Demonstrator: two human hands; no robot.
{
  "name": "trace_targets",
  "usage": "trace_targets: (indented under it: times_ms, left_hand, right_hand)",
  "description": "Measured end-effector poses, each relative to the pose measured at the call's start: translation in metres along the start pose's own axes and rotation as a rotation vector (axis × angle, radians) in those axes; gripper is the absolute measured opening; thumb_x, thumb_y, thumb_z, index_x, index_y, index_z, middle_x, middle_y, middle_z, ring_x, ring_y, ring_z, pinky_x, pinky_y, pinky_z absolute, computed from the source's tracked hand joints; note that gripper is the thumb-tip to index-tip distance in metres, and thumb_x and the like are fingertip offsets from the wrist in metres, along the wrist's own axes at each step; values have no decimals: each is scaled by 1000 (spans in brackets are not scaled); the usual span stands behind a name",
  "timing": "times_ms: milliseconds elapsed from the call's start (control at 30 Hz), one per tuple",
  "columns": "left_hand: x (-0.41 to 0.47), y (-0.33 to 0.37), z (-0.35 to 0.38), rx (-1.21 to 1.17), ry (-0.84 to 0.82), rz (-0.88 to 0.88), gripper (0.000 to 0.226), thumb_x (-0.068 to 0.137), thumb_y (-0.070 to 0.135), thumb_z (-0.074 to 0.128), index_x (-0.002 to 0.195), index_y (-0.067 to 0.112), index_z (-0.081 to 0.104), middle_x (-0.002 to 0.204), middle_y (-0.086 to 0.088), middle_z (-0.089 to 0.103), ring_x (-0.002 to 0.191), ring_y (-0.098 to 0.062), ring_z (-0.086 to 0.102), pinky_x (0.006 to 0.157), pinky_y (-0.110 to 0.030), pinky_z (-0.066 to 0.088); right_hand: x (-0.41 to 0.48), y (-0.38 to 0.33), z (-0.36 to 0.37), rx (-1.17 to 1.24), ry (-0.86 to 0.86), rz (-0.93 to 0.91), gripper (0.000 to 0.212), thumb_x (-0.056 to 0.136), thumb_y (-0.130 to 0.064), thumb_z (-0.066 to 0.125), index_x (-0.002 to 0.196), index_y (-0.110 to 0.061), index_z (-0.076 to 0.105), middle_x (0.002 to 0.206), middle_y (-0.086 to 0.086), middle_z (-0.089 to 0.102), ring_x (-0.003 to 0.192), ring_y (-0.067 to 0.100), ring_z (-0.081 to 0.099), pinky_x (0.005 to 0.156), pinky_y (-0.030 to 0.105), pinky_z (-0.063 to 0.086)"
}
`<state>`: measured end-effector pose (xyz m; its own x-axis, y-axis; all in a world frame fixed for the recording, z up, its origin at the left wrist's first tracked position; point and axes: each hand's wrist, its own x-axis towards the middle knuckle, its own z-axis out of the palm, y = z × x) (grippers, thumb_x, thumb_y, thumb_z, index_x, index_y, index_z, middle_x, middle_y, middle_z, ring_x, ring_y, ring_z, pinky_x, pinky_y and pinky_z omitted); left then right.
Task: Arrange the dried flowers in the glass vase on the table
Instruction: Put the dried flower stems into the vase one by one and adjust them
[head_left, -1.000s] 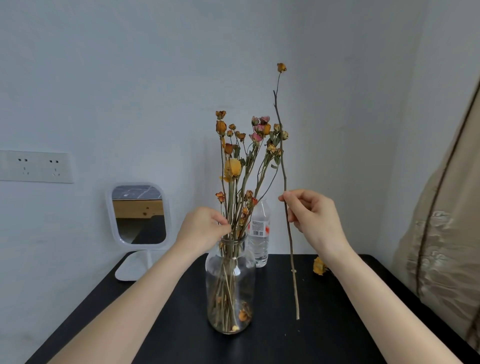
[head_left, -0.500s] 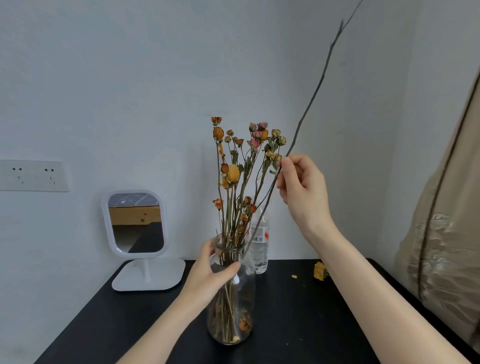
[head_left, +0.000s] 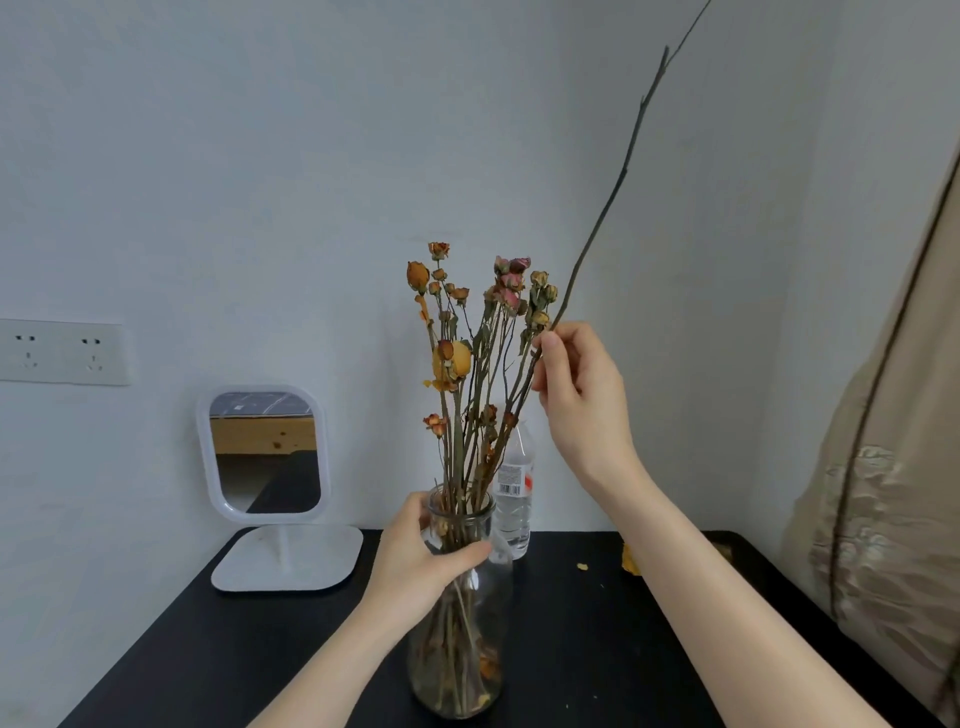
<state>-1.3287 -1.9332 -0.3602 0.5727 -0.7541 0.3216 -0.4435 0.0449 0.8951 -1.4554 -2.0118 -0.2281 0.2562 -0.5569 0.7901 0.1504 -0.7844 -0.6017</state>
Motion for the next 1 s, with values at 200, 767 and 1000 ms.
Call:
trace_targets:
  times_ms: [200,767,1000]
  left_hand:
    - [-2,5,11,100,77,93,58,55,53,78,104,28,61,104,9,64,106,-13,56,93,-39,47]
    - [-4,7,38,-9,137,-78,66,61,47,81,110,25,42,109,7,58,100,-11,56,74,-16,44]
    - [-3,6,40,7,149,-87,70,60,49,81,112,25,42,112,5,57,103,-13,56,84,-25,49]
  right_hand:
    - [-6,8,2,-84,-109,80,15,97,-19,44,92,-14,57,64,-4,53,54,3,46,50,13,39]
    - [-26,38,-2,-381,-278,233,12,88,-29,60,90,-19,66,61,-6,57,53,5,50,52,17,40]
    - [-22,38,4,-381,-238,193,13,88,-31,60,86,-19,66,59,-6,54,52,7,48,51,20,40]
